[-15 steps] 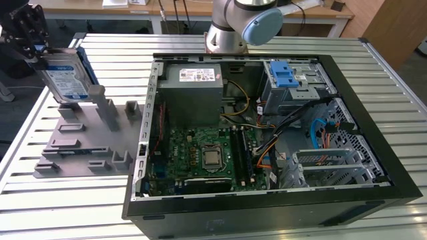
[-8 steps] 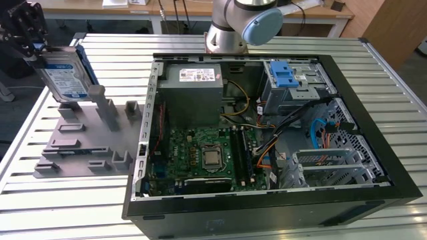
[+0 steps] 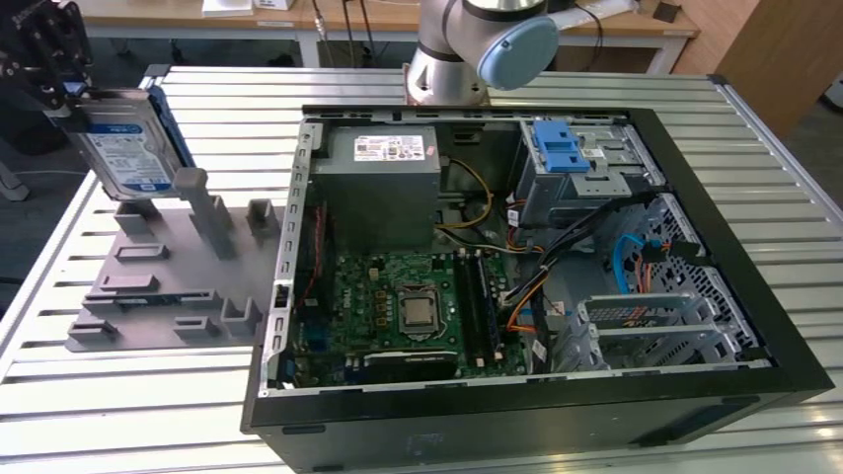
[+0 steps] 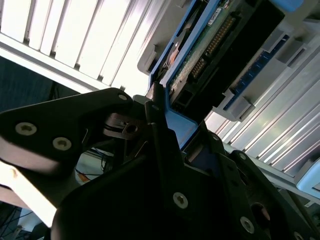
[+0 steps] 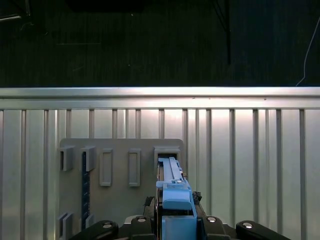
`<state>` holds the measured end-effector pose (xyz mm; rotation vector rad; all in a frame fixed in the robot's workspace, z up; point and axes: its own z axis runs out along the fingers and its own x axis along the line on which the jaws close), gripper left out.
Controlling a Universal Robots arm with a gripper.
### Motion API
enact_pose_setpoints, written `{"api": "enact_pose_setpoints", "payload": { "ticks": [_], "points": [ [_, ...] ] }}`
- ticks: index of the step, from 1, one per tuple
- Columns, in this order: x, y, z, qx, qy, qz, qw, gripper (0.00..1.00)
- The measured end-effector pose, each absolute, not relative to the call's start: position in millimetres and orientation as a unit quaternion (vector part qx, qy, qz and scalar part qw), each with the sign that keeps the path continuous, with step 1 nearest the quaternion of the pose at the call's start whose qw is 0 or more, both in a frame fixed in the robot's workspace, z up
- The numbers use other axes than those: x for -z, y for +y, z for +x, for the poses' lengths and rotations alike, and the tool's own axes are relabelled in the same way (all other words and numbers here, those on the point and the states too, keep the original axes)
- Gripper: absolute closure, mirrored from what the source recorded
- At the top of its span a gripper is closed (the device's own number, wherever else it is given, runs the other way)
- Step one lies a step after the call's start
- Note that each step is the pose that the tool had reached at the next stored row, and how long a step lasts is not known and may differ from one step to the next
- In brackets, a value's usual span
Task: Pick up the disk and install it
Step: 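Pick up the disk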
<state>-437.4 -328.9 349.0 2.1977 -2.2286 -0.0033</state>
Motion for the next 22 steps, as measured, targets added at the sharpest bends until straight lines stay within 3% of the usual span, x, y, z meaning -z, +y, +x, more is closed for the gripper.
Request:
{"api": "enact_pose_setpoints", "payload": {
  "ticks": [22],
  "points": [
    [-358.8, -328.9, -437.4, 0.001, -0.712, 0.702, 0.006, 0.64]
  ]
}}
